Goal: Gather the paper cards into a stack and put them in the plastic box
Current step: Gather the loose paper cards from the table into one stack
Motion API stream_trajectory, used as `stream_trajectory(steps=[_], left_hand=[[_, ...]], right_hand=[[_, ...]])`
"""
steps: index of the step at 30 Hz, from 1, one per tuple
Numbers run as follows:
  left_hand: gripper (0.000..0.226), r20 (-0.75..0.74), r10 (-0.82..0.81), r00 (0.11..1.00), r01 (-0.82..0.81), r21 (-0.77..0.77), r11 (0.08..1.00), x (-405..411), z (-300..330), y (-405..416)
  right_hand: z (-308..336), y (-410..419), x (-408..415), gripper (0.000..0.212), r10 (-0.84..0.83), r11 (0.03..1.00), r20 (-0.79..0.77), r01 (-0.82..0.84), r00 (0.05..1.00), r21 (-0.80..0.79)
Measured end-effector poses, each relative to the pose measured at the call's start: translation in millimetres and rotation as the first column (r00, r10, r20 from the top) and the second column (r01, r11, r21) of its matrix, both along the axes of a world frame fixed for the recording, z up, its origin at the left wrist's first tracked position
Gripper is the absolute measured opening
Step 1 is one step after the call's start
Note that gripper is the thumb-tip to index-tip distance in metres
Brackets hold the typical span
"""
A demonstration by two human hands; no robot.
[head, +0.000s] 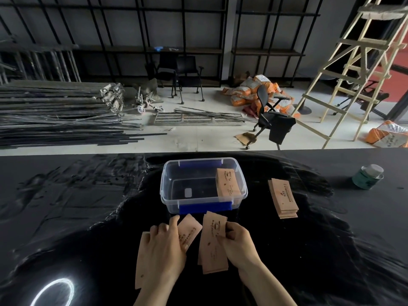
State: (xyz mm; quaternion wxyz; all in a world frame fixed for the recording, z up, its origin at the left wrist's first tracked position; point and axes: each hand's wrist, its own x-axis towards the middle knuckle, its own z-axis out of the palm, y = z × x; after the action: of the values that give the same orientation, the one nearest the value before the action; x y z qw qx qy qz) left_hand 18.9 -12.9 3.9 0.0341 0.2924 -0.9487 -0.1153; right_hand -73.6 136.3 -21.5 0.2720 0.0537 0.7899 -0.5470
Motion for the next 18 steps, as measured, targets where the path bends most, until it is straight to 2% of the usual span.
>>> stream_trajectory(steps=[2, 3, 5, 7, 11, 16, 18], left_hand=[[0.050, -0.055, 0.043, 0.998, -0.036, 0.126, 0.991, -3, 5, 2], [0.037, -0.095, 0.087, 0.992, -0.060, 0.259, 0.964, -6, 6, 2], [0.014, -0.132, 0.197, 0.971, -0.092, 0.557, 0.825, -13, 8, 7], [0.011, -0.102, 0.265, 0.959, -0.108, 0.732, 0.672, -19, 5, 10], [0.020, -0.073, 0.267, 0.961, -0.087, 0.837, 0.540, -20, -2, 13], [0.026, -0.084, 0.232, 0.969, -0.050, 0.853, 0.519, -18, -4, 12], [0.023, -0.149, 0.226, 0.963, -0.008, 0.821, 0.571, -15, -6, 11]], right_hand=[[1, 0, 0, 0.034, -0.002, 1.000, 0.003, 0.002, 1.000, -0.007], [1, 0, -1, 0.033, -0.007, 1.000, 0.005, 0.007, 1.000, -0.011], [1, -1, -1, 0.028, -0.027, 0.999, 0.012, 0.027, 1.000, -0.031], [3, -4, 1, 0.025, -0.054, 0.998, 0.022, 0.055, 0.998, -0.038], [5, -7, 1, 0.026, -0.071, 0.997, -0.027, 0.072, 0.997, 0.017], [9, -5, -1, 0.022, -0.044, 0.999, 0.025, 0.044, 0.999, -0.011], [10, -7, -1, 0.021, -0.038, 0.999, 0.021, 0.038, 0.999, -0.015]])
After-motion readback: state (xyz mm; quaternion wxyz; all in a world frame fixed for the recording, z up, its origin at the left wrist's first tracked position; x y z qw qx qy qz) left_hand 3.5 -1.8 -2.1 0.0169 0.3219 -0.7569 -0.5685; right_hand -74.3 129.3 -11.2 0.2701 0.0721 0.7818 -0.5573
